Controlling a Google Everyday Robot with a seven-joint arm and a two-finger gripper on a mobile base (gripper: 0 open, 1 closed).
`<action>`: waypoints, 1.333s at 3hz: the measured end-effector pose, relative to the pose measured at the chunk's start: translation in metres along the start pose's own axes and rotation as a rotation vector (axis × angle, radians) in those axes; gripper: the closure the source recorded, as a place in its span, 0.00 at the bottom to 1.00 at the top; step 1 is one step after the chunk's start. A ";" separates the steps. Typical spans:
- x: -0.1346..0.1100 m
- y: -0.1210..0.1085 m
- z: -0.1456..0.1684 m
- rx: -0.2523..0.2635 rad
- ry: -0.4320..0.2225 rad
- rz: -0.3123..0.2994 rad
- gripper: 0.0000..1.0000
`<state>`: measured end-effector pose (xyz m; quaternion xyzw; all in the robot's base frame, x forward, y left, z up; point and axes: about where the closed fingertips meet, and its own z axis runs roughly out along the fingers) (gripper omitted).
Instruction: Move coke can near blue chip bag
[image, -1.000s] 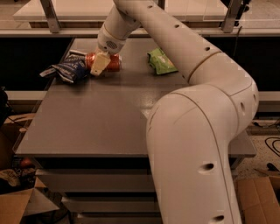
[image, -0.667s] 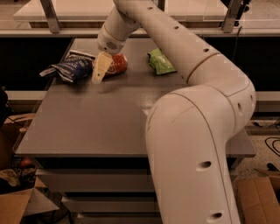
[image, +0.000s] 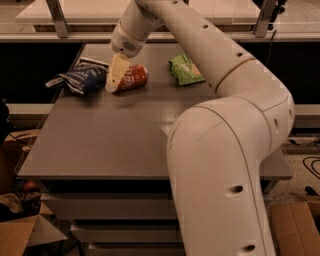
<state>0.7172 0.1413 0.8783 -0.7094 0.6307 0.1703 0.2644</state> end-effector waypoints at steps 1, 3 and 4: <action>-0.003 0.005 -0.016 -0.008 -0.015 -0.018 0.00; -0.010 0.020 -0.046 -0.042 -0.038 -0.067 0.00; -0.007 0.028 -0.059 -0.053 -0.041 -0.085 0.00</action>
Offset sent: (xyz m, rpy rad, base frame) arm -0.0239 -0.0273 0.0540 0.0384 -0.0116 0.0956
